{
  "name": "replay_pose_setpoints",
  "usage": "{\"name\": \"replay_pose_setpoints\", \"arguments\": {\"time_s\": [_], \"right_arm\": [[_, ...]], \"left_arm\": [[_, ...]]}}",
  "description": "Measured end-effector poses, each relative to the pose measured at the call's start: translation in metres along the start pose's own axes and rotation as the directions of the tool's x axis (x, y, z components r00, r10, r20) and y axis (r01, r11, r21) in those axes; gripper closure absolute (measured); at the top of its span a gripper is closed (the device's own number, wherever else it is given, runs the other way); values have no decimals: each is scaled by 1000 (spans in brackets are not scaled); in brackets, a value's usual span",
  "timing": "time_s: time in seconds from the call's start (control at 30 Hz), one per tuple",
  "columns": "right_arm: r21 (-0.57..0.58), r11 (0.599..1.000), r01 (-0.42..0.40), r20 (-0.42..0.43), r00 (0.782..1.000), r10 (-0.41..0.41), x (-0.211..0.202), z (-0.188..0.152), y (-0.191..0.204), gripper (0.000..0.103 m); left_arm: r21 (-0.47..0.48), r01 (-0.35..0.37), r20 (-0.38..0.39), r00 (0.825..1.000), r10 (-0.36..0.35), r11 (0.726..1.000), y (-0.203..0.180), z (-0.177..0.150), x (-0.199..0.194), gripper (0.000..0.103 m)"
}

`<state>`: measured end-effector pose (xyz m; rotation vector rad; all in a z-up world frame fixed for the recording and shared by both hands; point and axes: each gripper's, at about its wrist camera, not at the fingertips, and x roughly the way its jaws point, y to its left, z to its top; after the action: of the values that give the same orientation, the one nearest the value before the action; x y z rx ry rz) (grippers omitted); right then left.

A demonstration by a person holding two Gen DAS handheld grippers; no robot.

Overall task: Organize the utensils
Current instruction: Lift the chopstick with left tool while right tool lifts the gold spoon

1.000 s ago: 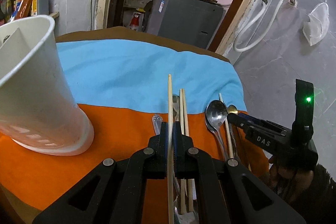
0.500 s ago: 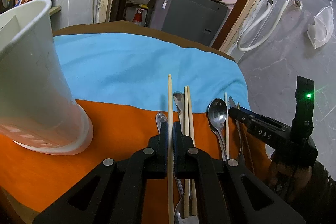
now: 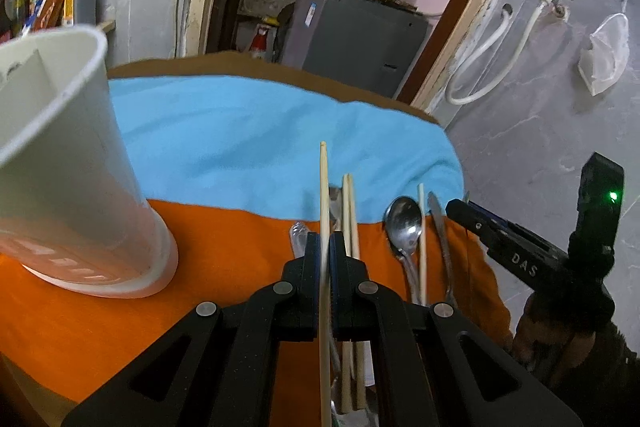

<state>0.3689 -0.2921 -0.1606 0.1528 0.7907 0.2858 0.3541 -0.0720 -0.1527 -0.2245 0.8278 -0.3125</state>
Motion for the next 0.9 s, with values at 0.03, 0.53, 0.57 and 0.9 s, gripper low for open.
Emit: {"name": "replay_pose_setpoints", "arguments": {"time_s": [0.03,0.53,0.57,0.9], "right_arm": [[-6,1000,1,20,1000,-1,-6,-1,4,80],[-54,998,-25,323,946,41,-84,28,63,80],[-56,998,-35,338,940,51,-89,33,70,80],[-116,972,-205,477,847,235,-107,76,159,80]], "left_arm": [[2,5,16,1000,-5,1000,-1,0,-4,100],[3,72,233,970,-71,997,2,38,-91,100],[-7,75,249,966,-71,997,8,43,-99,100],[-130,31,423,906,27,991,112,93,-172,100]]}}
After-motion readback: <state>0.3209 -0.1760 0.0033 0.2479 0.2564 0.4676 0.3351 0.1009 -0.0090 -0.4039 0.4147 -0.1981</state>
